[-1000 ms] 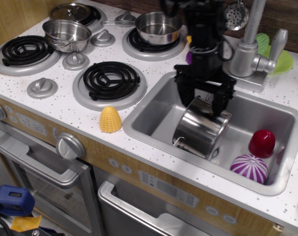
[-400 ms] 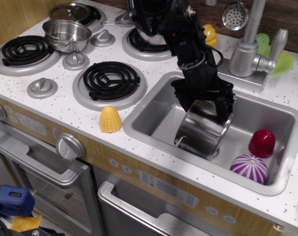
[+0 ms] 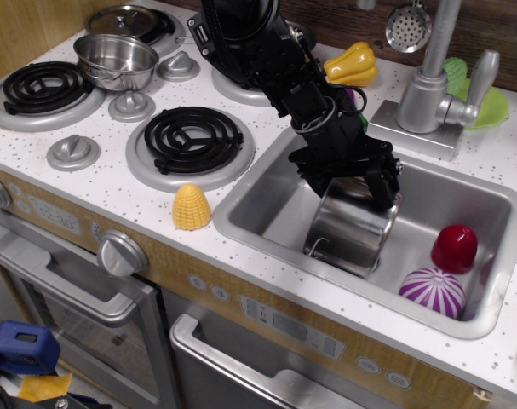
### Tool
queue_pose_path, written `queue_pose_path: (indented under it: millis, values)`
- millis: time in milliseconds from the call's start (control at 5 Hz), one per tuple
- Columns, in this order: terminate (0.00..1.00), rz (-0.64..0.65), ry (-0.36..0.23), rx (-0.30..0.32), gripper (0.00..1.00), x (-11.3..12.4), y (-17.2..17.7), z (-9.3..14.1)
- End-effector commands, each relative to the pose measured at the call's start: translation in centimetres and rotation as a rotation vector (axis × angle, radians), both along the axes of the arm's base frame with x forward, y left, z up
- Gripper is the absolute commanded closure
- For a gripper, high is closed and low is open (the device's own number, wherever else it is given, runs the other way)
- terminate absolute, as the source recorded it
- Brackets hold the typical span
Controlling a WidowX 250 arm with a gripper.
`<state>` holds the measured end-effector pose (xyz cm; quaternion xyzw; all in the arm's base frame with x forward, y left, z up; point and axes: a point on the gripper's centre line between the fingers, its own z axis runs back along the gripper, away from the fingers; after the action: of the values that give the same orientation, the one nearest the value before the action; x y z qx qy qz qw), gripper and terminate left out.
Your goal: Flip pot upright in sink
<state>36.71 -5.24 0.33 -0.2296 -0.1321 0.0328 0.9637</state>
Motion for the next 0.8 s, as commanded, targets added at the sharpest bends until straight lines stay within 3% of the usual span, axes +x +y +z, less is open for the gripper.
queue_pose_path:
  millis: [0,400,600]
  values:
    - [0.0,-0.01,-0.094,0.037,1.0,0.9,0.3,2.6]
    - [0.0,0.029,-0.112,0.357,1.0,0.7,-1.4,1.7]
    - [0.0,0.04,-0.118,0.397,1.0,0.6,-1.6,1.5]
